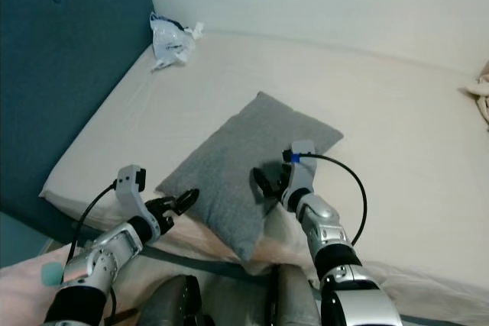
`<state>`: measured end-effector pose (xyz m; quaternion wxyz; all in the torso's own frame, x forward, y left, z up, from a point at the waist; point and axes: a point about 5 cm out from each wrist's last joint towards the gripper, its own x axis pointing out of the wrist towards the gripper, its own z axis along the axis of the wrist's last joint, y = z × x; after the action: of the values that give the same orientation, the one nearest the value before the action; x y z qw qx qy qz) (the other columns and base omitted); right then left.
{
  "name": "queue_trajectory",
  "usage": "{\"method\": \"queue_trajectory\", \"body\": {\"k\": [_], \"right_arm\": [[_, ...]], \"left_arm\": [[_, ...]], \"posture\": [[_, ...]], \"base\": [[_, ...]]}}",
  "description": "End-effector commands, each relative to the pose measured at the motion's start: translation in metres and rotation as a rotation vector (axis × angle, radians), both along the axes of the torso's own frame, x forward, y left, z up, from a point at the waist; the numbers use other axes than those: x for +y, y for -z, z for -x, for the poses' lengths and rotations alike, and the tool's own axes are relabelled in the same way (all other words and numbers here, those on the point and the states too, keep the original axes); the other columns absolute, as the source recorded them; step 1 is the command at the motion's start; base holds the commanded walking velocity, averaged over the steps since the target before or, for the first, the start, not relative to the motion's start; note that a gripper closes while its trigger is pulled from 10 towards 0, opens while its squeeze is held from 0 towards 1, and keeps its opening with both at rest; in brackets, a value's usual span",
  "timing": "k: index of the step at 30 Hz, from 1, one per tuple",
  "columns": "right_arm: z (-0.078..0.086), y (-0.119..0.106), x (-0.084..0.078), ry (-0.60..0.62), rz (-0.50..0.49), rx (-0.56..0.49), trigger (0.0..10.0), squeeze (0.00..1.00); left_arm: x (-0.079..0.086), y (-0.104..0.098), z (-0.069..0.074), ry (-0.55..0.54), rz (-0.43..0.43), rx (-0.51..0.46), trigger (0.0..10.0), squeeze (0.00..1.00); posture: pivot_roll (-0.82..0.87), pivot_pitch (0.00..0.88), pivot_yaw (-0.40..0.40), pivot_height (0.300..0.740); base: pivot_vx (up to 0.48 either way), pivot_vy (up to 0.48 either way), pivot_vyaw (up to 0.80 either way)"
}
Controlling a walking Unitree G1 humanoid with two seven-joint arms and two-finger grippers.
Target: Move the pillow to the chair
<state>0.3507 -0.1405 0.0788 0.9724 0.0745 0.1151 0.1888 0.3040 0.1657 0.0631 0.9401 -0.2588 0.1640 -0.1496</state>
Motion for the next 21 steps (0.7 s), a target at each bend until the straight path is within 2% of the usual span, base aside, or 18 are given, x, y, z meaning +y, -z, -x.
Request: {"method": "queue_trajectory", "body": {"k": [1,10,11,12,15,16,18,21], "right_arm": [[0.006,0.01,-0.001,-0.01,0.019,0.037,10.0,0.0],[0.004,0.003,0.0,-0.013,-0.028,-0.007,10.0,0.0],[0.004,0.0,0.0,-0.009,-0.046,-0.02,10.0,0.0],[0.004,0.0,0.0,-0.009,-0.046,-0.02,10.0,0.0],[0.004,-0.009,-0.004,-0.002,-0.116,-0.069,10.0,0.0],[0.004,-0.009,-0.004,-0.002,-0.116,-0.069,10.0,0.0],[0.006,-0.019,-0.014,0.017,-0.171,-0.118,10.0,0.0],[0.006,-0.022,-0.018,0.027,-0.189,-0.128,10.0,0.0]], "left_arm": [[0.0,0.007,0.006,0.001,-0.001,0.035,10.0,0.0],[-0.003,0.003,0.006,-0.015,0.068,0.023,10.0,0.0],[-0.006,0.001,0.005,-0.02,0.114,0.016,10.0,0.0],[-0.006,0.001,0.005,-0.02,0.114,0.016,10.0,0.0],[-0.015,-0.005,0.006,-0.016,0.261,-0.009,10.0,0.0],[-0.015,-0.005,0.006,-0.016,0.261,-0.009,10.0,0.0],[-0.024,-0.007,0.008,0.009,0.322,-0.016,10.0,0.0],[-0.029,-0.008,0.008,0.017,0.339,-0.014,10.0,0.0]], "posture": [[0.05,0.256,-0.035,0.61],[0.05,0.254,-0.031,0.59],[0.05,0.255,-0.032,0.59],[0.05,0.255,-0.032,0.59],[0.05,0.256,-0.033,0.59],[0.05,0.256,-0.033,0.59],[0.04,0.258,-0.027,0.59],[0.04,0.258,-0.023,0.59]], "base": [[0.0,0.0,0.0],[0.0,0.0,0.0],[0.0,0.0,0.0],[0.0,0.0,0.0],[0.0,0.0,0.0],[0.0,0.0,0.0],[0.0,0.0,0.0],[0.0,0.0,0.0]]}}
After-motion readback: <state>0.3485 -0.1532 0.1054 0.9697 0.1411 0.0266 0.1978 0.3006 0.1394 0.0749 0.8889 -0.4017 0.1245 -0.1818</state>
